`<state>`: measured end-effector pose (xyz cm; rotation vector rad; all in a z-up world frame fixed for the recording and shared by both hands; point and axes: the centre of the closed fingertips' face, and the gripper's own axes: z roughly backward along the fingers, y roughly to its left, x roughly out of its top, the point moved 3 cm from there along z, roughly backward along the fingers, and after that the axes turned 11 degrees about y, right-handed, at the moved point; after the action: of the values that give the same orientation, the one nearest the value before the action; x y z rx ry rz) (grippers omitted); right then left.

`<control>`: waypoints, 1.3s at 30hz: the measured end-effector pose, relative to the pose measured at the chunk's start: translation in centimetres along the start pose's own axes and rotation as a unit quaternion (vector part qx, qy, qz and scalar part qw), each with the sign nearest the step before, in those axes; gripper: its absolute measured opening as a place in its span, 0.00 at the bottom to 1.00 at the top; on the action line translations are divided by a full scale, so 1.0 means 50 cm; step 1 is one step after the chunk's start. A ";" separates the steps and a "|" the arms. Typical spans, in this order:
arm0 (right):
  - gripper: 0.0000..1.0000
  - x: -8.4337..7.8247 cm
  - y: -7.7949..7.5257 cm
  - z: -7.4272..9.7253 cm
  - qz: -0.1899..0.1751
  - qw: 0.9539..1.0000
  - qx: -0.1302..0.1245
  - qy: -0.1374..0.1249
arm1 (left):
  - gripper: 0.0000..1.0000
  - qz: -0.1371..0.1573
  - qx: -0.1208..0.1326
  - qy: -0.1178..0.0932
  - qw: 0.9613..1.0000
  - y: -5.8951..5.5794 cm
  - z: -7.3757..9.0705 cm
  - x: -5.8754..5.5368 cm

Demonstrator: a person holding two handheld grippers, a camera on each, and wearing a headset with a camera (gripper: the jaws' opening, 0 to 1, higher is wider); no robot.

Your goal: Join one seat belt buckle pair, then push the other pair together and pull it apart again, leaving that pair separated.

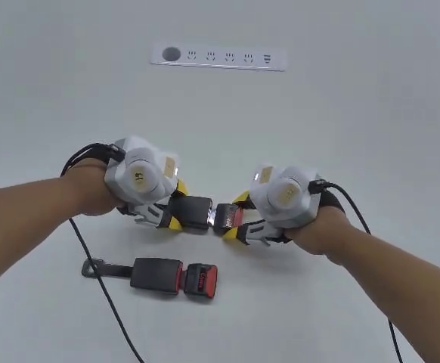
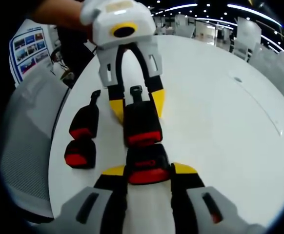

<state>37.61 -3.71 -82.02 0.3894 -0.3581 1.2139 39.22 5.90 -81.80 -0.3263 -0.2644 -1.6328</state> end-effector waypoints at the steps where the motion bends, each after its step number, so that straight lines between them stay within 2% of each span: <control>1: 0.34 0.000 0.000 0.000 0.000 1.000 0.000 0.000 | 0.33 -0.001 0.000 0.001 1.000 0.000 0.000 0.000; 16: 0.34 0.001 0.000 0.000 -0.001 1.000 -0.001 0.000 | 0.33 -0.015 -0.006 0.009 1.000 -0.006 0.007 0.008; 39: 0.34 -0.002 0.001 0.002 0.006 1.000 -0.004 -0.008 | 0.33 -0.010 -0.006 -0.004 1.000 -0.003 0.006 0.005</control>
<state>37.53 -3.83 -82.01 0.3911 -0.3788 1.2211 39.06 5.78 -81.39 -0.3405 -0.2636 -1.6544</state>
